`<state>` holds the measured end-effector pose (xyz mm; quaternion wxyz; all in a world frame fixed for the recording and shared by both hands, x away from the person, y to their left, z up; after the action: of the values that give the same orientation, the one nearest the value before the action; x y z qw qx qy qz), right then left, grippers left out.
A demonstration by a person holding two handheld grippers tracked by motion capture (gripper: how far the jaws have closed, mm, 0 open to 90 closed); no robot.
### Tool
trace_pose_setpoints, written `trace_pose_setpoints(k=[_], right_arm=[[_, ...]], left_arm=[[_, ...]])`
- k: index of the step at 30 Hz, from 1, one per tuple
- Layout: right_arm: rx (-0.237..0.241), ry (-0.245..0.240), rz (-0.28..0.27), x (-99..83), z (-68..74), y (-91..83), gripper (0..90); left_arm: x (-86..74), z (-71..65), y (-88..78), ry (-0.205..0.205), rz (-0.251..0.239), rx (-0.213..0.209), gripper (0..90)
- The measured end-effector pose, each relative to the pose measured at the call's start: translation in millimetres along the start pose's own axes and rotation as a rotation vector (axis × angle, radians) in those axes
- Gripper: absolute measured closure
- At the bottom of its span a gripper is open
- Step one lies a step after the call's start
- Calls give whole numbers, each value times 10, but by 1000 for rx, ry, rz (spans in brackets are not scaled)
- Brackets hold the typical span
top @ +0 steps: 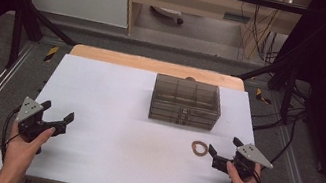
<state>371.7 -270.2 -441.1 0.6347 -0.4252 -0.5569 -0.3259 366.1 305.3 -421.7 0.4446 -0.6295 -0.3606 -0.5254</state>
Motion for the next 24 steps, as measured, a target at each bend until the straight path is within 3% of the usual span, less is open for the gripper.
trace_pose_setpoints(k=[8,18,24], right_arm=[[-43,-13,29,32,28,13,47],[-86,-109,89,64,143,27,126],[-100,-95,116,114,143,23,158]], left_arm=[[3,-6,-18,10,14,1,72],[9,-66,13,23,17,-6,71],[-21,-123,30,34,39,-21,67]])
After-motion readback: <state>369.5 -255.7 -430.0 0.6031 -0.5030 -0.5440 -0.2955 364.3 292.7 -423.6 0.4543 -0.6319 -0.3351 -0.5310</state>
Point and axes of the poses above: each handheld gripper's, and its own axes: y roughly forward along the jaws, x roughly out of its top, z roughly to its left, the point moved 2 cm from there along y, roughly forward along the jaws, and after that the axes turned 9 degrees about -z, right-handed, at the moved point
